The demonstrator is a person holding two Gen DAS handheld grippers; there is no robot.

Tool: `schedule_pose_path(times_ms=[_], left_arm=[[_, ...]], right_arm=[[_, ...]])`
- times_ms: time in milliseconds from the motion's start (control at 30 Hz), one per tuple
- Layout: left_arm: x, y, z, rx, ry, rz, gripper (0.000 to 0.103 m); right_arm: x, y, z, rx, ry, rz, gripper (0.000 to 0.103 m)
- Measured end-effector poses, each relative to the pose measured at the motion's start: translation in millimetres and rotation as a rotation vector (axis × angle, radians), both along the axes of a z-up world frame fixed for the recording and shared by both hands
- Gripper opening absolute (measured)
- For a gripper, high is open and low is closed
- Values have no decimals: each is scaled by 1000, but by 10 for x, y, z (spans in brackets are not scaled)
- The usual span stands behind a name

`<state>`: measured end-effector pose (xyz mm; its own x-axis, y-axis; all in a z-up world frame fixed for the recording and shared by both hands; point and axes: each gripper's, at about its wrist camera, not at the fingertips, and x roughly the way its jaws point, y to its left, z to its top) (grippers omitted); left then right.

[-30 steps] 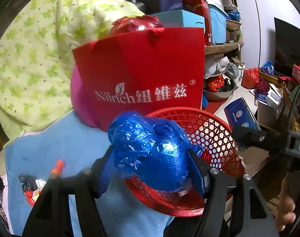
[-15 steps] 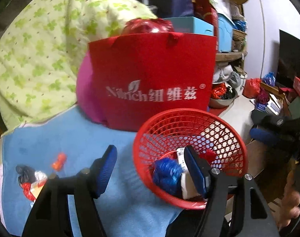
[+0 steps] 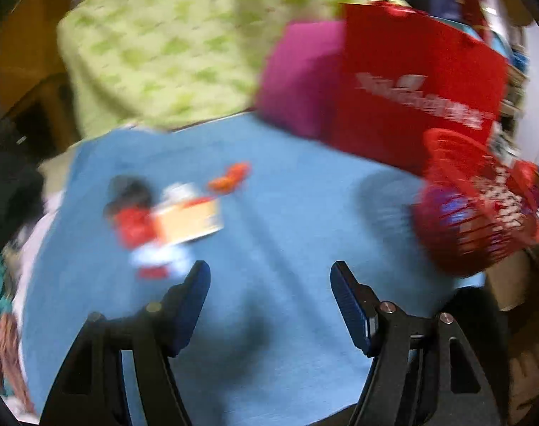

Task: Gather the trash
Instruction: 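Grasp the yellow-white box with the right gripper and lift it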

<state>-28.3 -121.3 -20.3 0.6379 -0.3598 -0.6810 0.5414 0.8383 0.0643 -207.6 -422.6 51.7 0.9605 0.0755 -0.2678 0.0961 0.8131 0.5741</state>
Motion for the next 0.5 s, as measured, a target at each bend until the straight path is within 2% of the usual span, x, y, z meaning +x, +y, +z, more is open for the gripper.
schedule_pose_path(times_ms=[100,233,367,500], left_arm=[[159,422,-119,8,7,100,71],[369,893,-230,-19,19,210,71],[539,1181,-334,-43,34,276,71],[728,1366,-448,-53,49,320,71]], right_arm=[[253,256,-40,4,31,77,81],[631,659,-153,-2,94,185,81],[1074,1015,-357,-6,184,273,81],[1486,1182,-637,76,261,336,81]])
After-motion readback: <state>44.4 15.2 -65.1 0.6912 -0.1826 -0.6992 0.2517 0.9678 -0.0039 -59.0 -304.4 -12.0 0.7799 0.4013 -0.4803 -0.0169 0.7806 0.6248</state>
